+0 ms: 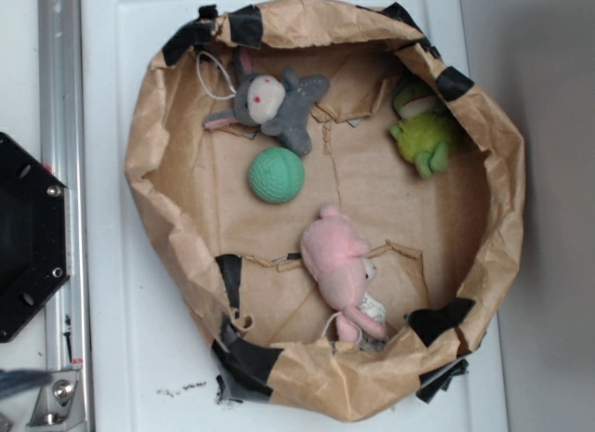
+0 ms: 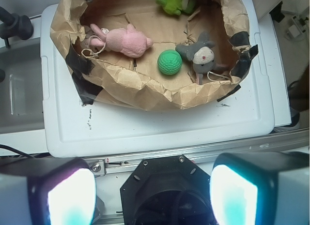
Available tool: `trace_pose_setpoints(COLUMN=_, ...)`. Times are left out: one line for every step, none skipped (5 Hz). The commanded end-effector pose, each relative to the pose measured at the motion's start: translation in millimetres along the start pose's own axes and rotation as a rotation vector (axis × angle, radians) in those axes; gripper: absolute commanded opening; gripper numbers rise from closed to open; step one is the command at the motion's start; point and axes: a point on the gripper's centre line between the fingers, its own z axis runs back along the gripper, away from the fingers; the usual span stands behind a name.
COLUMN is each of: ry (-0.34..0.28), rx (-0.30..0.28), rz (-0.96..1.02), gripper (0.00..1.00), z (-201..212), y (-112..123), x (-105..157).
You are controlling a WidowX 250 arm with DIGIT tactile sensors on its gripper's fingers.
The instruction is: Grab the pink bunny.
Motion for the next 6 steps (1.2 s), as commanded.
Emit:
trace_pose_setpoints(ry=0.000, rx=0.000, rz=0.000, gripper=1.00, z=0, y=0, x=0)
trace_pose_setpoints(ry=-0.041, rx=-0.157, rz=-0.242, gripper=1.00, z=-54, y=26, x=46)
trace_pose_setpoints(ry=-0.010, rx=-0.204, rz=-0.434, gripper=1.00, z=-85, y=25, x=96)
trace_pose_setpoints(ry=0.004, rx=-0.231, rz=-0.515, gripper=1.00, z=-118, y=20, x=132)
trace_pose_setpoints(ry=0.093, rx=-0.235, rz=-0.684, gripper=1.00, z=-173, y=-9, x=143)
trace_pose_setpoints(ry=0.228, rx=-0.339, rz=-0.898, gripper=1.00, z=-214, y=-40, x=106)
